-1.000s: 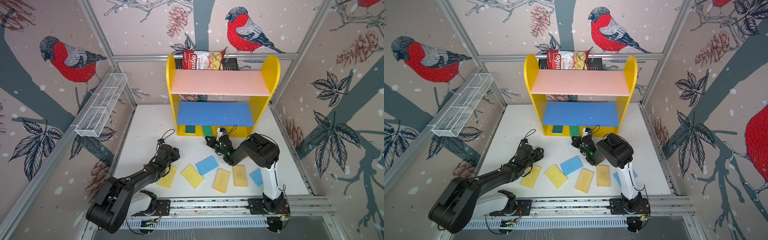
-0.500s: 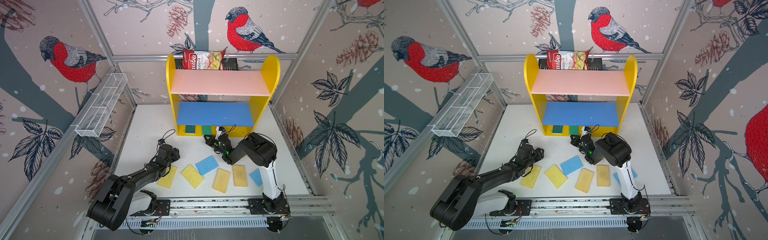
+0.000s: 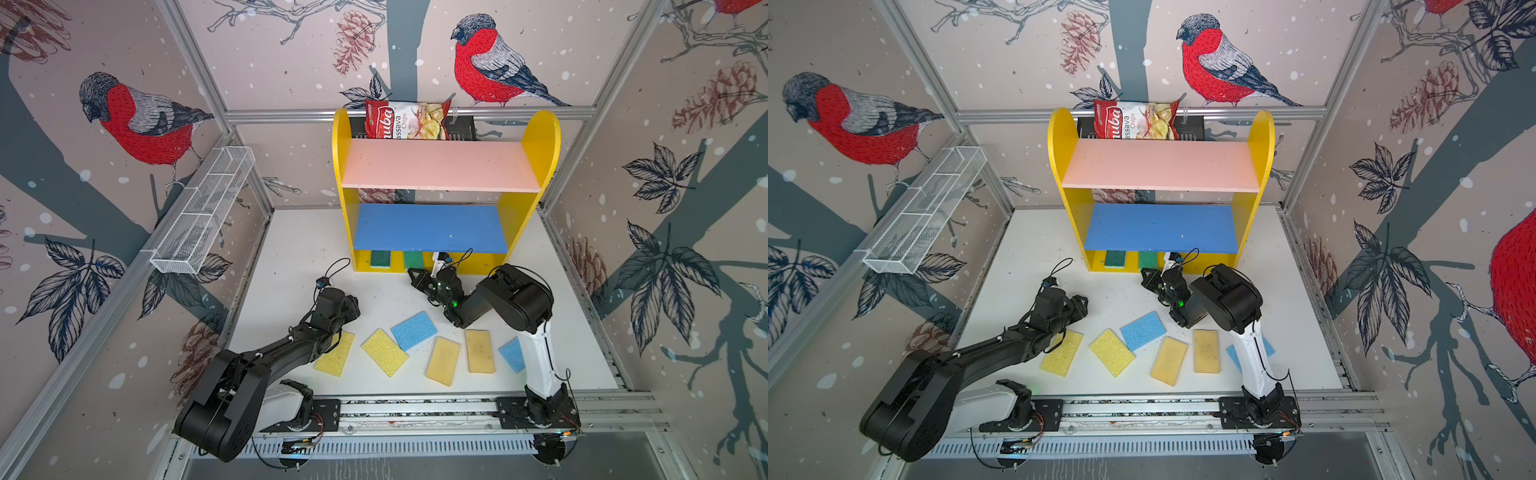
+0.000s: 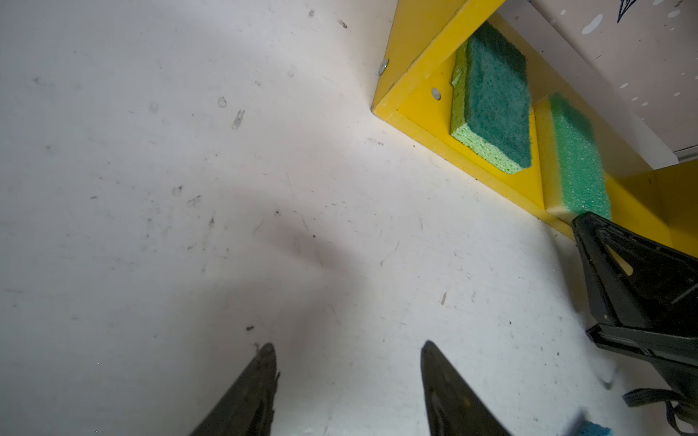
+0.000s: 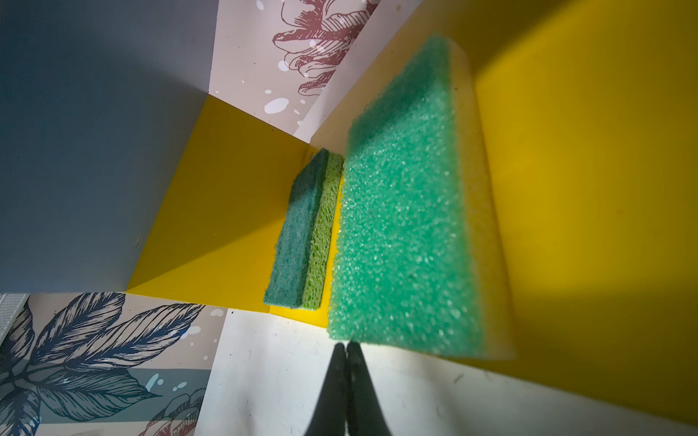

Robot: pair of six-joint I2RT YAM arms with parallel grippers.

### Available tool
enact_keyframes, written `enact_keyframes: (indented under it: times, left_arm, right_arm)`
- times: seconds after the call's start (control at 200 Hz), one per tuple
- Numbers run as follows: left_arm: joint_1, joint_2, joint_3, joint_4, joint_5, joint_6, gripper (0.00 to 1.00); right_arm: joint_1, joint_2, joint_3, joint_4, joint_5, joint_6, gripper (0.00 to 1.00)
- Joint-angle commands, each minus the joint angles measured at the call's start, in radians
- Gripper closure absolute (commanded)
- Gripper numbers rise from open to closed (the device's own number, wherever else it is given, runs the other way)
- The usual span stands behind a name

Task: Arrange cleaning sponges on a shelf
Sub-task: Move the cleaning sponge to the shelf.

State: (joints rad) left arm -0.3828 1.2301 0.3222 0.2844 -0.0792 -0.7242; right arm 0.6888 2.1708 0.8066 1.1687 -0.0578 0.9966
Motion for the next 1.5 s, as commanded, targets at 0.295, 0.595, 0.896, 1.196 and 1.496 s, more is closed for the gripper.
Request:
enact_keyframes:
  times: [0.295, 0.595, 0.896, 1.196, 1.496]
  left_arm:
    - [0.001, -0.032, 0.037, -0.028, 0.004, 0.041, 0.39]
    - [0.001, -0.055, 0.007, 0.011, -0.002, 0.008, 0.39]
    - [0.002, -0.063, 0.007, 0.002, -0.016, 0.020, 0.39]
    - [0.005, -0.088, -0.008, 0.002, -0.063, 0.026, 0.39]
    - [0.009, -0.114, -0.021, -0.001, -0.070, 0.017, 0.38]
  right_arm:
    - [0.023, -0.031, -0.010, -0.253, 0.033, -0.021, 0.94]
    - [0.014, -0.044, -0.023, -0.267, 0.028, -0.027, 0.94]
    - [0.008, -0.071, -0.052, -0.275, 0.058, -0.027, 0.94]
    - [0.004, -0.059, -0.031, -0.284, 0.055, -0.027, 0.94]
    - [0.006, -0.069, -0.033, -0.292, 0.057, -0.027, 0.94]
